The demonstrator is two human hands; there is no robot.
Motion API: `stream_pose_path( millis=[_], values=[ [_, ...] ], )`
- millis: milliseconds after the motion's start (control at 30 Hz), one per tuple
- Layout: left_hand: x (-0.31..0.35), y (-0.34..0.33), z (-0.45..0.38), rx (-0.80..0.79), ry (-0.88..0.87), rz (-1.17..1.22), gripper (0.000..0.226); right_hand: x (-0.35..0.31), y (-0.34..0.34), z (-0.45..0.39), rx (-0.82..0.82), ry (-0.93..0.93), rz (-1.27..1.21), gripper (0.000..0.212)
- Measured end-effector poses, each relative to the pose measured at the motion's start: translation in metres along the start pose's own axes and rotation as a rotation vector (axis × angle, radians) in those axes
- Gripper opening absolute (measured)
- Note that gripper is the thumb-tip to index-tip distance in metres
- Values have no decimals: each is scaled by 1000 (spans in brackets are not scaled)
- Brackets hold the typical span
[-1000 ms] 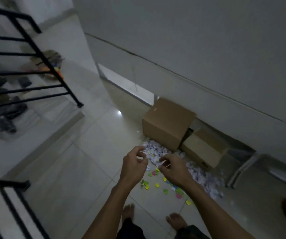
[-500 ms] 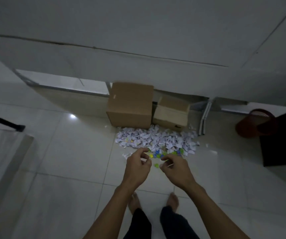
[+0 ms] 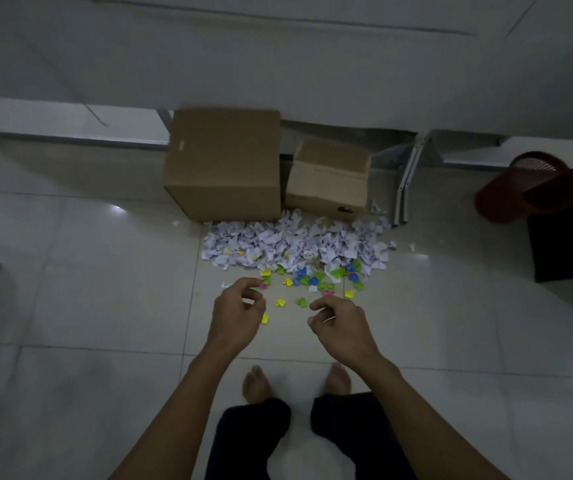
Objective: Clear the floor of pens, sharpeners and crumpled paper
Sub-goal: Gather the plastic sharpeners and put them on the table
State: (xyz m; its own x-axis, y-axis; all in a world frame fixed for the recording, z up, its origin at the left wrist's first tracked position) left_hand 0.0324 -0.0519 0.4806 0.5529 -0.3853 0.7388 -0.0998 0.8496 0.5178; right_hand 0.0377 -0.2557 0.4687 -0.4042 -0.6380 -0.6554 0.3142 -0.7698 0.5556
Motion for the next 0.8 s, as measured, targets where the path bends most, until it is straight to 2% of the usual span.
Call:
stream_pose_path(
  millis=[133, 233, 533, 700, 800],
  values=[
    [-60, -38, -55, -62, -47, -112, 22, 39, -51, -63, -15, 48, 7, 14],
    [-119, -82, -103, -155, -120, -294, 22, 86, -106, -118, -32, 62, 11, 13],
    [-325, -191, -232, -554, -229, -876, 34, 227, -299, -231, -129, 111, 130, 25],
    [-382, -229, -286, -587, -284, -934, 23, 283, -384, -260, -109, 168, 223, 48],
    [-396, -248, -309, -547, -339, -856, 19, 299, -416, -266, -36, 299, 277, 65]
  ],
)
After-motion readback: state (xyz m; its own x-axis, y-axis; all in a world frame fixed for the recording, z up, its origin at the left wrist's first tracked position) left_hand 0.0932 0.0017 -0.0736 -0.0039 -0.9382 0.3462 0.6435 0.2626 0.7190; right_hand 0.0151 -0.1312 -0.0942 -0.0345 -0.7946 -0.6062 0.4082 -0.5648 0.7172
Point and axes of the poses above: each hand's wrist, its own z-axis away from the middle knuckle, its own y-axis out of the back of the hand, x = y × z, the point moved 9 cm from there along -z, towards the middle knuckle, and after that the axes turned 8 degrees about x, right-handed, at the moved point
